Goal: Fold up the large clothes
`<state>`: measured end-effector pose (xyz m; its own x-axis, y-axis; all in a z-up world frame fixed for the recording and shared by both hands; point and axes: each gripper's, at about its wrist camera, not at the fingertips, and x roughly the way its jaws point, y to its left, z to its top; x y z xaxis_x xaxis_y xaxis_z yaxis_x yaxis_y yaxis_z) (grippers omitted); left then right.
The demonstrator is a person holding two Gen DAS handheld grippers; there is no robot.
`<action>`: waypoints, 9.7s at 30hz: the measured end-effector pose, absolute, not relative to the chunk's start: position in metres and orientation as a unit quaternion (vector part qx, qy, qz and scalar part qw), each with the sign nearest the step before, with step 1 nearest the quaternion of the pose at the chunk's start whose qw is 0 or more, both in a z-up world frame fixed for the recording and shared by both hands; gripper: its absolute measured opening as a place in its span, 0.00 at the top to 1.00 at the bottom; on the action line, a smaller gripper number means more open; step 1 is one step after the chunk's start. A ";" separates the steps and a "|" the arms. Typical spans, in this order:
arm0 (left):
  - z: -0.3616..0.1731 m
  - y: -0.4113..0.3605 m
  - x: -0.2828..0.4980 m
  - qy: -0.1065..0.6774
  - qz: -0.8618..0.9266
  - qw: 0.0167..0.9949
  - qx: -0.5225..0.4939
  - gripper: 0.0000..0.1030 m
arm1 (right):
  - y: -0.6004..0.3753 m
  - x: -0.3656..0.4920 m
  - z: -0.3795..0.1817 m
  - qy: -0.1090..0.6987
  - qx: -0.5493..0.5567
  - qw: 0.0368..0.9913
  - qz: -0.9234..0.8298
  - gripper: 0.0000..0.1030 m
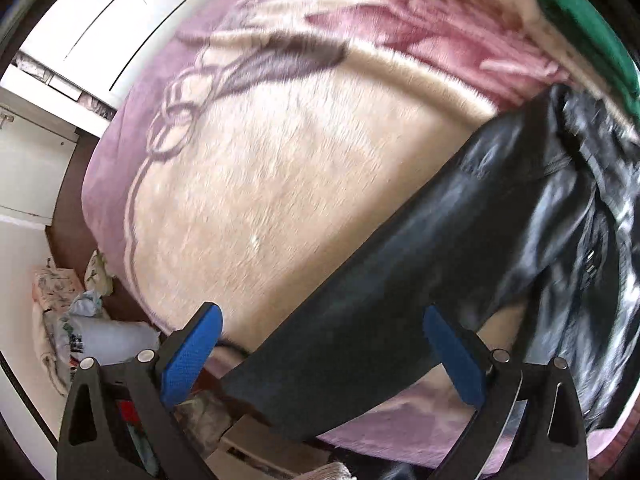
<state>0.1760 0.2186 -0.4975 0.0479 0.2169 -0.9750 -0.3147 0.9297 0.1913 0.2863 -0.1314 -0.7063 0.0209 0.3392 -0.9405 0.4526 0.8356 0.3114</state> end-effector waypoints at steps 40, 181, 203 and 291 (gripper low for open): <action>-0.524 0.381 0.089 0.360 0.313 0.681 -0.556 0.94 | 0.010 0.274 -0.698 0.661 0.166 0.732 0.012 0.33; -0.568 0.046 0.308 0.621 -0.012 0.781 -0.066 0.40 | -0.223 0.330 -0.671 0.635 0.222 0.739 0.043 0.76; -0.531 0.004 0.210 0.617 0.005 0.783 -0.084 0.01 | -0.346 0.271 -0.640 0.676 0.336 0.654 -0.038 0.30; -0.576 0.118 0.068 0.564 0.014 0.715 -0.413 0.90 | 0.185 0.493 -0.715 0.752 -0.013 0.643 0.143 0.94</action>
<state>0.0677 0.1179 -0.5759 0.3626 -0.4464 -0.8181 -0.4850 0.6592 -0.5746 0.4926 0.1847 -0.7146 -0.1728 0.1643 -0.9712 -0.2027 0.9590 0.1983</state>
